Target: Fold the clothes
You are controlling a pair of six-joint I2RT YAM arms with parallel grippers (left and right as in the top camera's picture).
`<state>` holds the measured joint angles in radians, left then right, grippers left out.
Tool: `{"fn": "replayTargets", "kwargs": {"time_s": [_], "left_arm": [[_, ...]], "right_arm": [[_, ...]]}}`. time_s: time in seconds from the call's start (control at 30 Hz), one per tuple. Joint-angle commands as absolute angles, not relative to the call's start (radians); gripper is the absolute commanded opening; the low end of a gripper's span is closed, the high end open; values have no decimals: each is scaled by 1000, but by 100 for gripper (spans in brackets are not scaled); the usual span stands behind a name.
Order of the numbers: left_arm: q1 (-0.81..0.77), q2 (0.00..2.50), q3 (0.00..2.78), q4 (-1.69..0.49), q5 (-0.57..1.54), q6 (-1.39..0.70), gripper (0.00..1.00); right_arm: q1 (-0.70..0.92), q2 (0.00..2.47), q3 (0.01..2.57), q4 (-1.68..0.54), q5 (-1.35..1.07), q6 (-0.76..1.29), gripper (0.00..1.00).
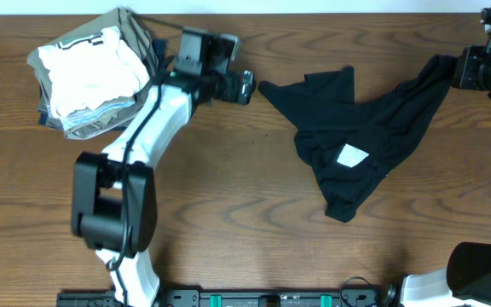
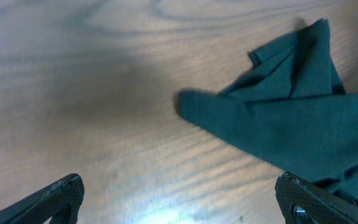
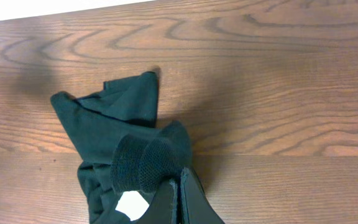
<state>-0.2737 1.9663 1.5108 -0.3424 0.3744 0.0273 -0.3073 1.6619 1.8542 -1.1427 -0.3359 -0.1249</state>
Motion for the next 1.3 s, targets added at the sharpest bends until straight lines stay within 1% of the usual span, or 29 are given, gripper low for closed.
{"fn": "replayTargets", "kwargs": {"time_s": [0.0, 0.07, 0.2, 0.37, 0.6, 1.1, 1.17, 1.2, 1.23, 1.27], "left_arm": [[-298, 2030, 1641, -379, 369, 114, 99], [-315, 2077, 1695, -405, 354, 166, 100], [-346, 2145, 1747, -430, 346, 248, 97], [-378, 2210, 1757, -422, 340, 262, 96], [-423, 2271, 1757, -388, 265, 310, 95], [-466, 2376, 1757, -244, 215, 352, 91], [-466, 2384, 1757, -241, 216, 352, 88], [-466, 2387, 1757, -241, 216, 352, 85], [-466, 2389, 1757, -241, 215, 351, 79], [-466, 2389, 1757, -241, 215, 351, 67]], "right_arm": [[-300, 1655, 1858, -1144, -368, -140, 1], [-300, 1655, 1858, -1144, -368, -140, 1], [-300, 1655, 1858, -1145, -368, -140, 2], [-300, 1655, 1858, -1144, -371, -140, 2], [-293, 1655, 1858, -1144, -372, -140, 3], [-291, 1655, 1856, -1144, -371, -140, 3], [-291, 1655, 1856, -1142, -371, -140, 3], [-290, 1655, 1856, -1141, -371, -140, 3], [-290, 1655, 1856, -1142, -371, -140, 3], [-290, 1655, 1856, -1142, -371, -140, 3]]}}
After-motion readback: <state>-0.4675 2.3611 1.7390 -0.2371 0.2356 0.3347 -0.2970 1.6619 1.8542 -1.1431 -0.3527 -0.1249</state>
